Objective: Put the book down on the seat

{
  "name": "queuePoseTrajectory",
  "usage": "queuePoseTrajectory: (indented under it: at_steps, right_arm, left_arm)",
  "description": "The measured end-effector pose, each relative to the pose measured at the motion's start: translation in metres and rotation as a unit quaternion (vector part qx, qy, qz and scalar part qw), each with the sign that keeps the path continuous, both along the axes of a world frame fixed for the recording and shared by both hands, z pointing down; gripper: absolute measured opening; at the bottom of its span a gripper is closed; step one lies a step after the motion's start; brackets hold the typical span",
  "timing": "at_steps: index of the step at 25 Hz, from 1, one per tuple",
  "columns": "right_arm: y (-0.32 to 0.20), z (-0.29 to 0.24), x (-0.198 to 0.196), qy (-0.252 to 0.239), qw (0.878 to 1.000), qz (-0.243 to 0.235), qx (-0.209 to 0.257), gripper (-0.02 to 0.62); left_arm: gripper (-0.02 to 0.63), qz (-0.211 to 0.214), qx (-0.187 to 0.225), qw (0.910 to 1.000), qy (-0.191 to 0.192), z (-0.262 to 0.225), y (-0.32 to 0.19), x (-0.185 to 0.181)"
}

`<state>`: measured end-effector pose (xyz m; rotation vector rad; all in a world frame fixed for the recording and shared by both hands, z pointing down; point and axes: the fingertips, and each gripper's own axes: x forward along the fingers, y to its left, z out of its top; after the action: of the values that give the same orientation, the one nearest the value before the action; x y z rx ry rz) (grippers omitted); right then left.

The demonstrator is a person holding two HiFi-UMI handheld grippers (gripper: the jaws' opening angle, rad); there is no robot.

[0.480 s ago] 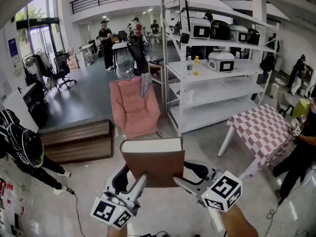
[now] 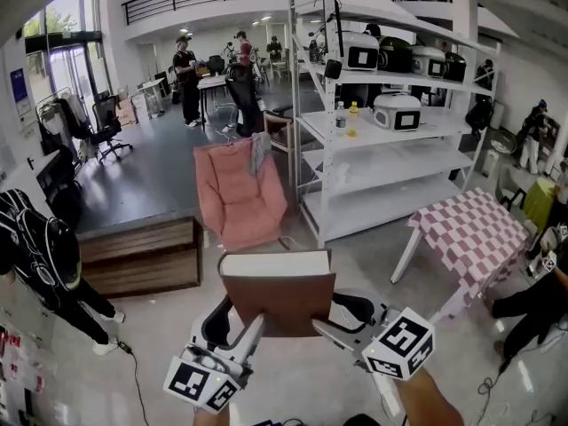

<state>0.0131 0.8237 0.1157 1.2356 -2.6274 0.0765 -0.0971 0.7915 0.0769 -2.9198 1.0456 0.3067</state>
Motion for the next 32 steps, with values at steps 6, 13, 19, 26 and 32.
queuePoseTrajectory:
  at_steps: [6, 13, 19, 26, 32]
  right_arm:
    - [-0.022, 0.007, 0.006, 0.014, 1.0, -0.007, -0.001, 0.201]
    - [-0.073, 0.022, 0.034, -0.013, 0.999, -0.032, -0.014, 0.202]
    - [-0.137, 0.035, 0.068, -0.009, 0.997, -0.074, -0.014, 0.202]
    - [-0.217, 0.045, 0.108, -0.025, 0.993, -0.111, -0.029, 0.201]
    - [-0.263, 0.047, 0.132, -0.034, 0.99, -0.135, -0.036, 0.201]
  left_arm:
    - [0.244, -0.009, -0.001, 1.0, 0.001, 0.007, -0.021, 0.006]
    - [0.244, -0.036, -0.007, 0.9993, -0.008, 0.017, -0.067, 0.033]
    - [0.244, -0.077, -0.021, 0.9967, -0.013, 0.032, -0.123, 0.066]
    - [0.244, -0.117, -0.027, 0.9923, -0.029, 0.037, -0.196, 0.107]
    - [0.244, -0.144, -0.03, 0.9883, -0.039, 0.037, -0.236, 0.132]
